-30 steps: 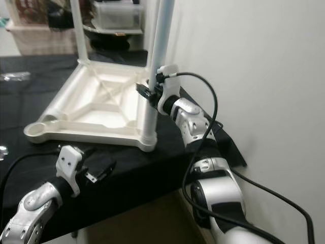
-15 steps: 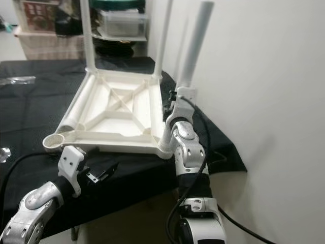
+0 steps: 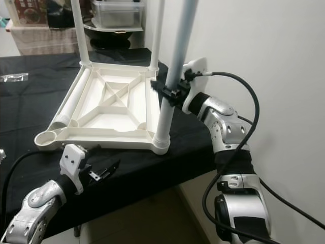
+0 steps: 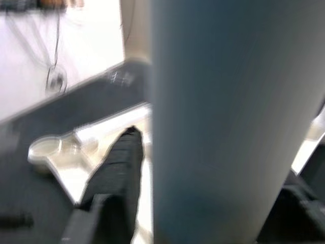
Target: Building children table
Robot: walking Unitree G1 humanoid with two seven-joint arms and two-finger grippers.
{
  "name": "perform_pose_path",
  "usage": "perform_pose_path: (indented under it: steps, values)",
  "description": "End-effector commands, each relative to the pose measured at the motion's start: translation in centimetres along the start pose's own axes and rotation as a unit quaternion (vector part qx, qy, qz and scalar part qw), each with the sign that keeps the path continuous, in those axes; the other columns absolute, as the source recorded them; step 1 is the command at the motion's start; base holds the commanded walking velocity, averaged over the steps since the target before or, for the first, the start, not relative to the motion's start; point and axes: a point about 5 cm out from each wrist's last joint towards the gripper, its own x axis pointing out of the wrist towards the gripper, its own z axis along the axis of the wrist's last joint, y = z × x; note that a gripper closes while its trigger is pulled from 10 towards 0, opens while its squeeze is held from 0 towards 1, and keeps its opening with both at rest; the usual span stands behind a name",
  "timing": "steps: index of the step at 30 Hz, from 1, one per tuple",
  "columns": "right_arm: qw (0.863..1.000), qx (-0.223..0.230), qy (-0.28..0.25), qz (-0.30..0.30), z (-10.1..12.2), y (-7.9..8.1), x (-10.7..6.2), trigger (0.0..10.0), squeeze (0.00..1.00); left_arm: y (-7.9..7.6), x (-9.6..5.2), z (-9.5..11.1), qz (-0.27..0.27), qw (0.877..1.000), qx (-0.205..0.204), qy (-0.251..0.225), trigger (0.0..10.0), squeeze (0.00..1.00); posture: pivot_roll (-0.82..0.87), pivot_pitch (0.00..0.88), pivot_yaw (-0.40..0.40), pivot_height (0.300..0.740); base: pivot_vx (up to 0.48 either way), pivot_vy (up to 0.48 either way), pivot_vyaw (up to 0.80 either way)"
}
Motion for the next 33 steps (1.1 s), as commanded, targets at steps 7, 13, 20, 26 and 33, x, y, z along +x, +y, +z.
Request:
perform_pose_path:
  steps: [7,13,20,26,33]
  values:
    - [0.960,0.027,0.113,-0.256,-3.9,-2.4,1.1,0.0,0.00,-0.4,-0.3,-0.2,-0.016,1.000,-0.006,0.008,10.0,0.00,0.08,0.000,-0.117,0.740,0.000,0.000,0.00]
    - [0.881,0.128,0.089,-0.447,-6.2,-1.3,0.8,0.0,0.00,-0.6,-0.3,-0.2,-0.021,1.000,-0.008,0.010,10.0,0.00,0.08,0.000,-0.114,0.740,0.000,0.000,0.00]
    - [0.913,0.170,0.082,-0.362,-6.3,6.9,4.2,10.0,0.00,-0.7,-0.2,-0.1,-0.033,0.999,-0.009,0.012,10.0,0.00,0.07,0.000,-0.105,0.740,0.000,0.000,0.00]
    - [0.952,0.116,0.001,-0.285,-2.1,5.5,4.4,10.0,1.00,-0.7,-0.1,-0.1,-0.039,0.999,-0.010,0.013,10.0,0.00,0.06,0.000,-0.108,0.740,0.000,0.000,0.00]
    - [0.983,0.084,-0.082,-0.144,3.1,2.0,2.7,10.0,0.00,-1.0,0.1,-0.2,-0.046,0.999,-0.015,0.012,10.0,0.00,0.06,0.000,-0.111,0.740,0.000,0.000,0.00]
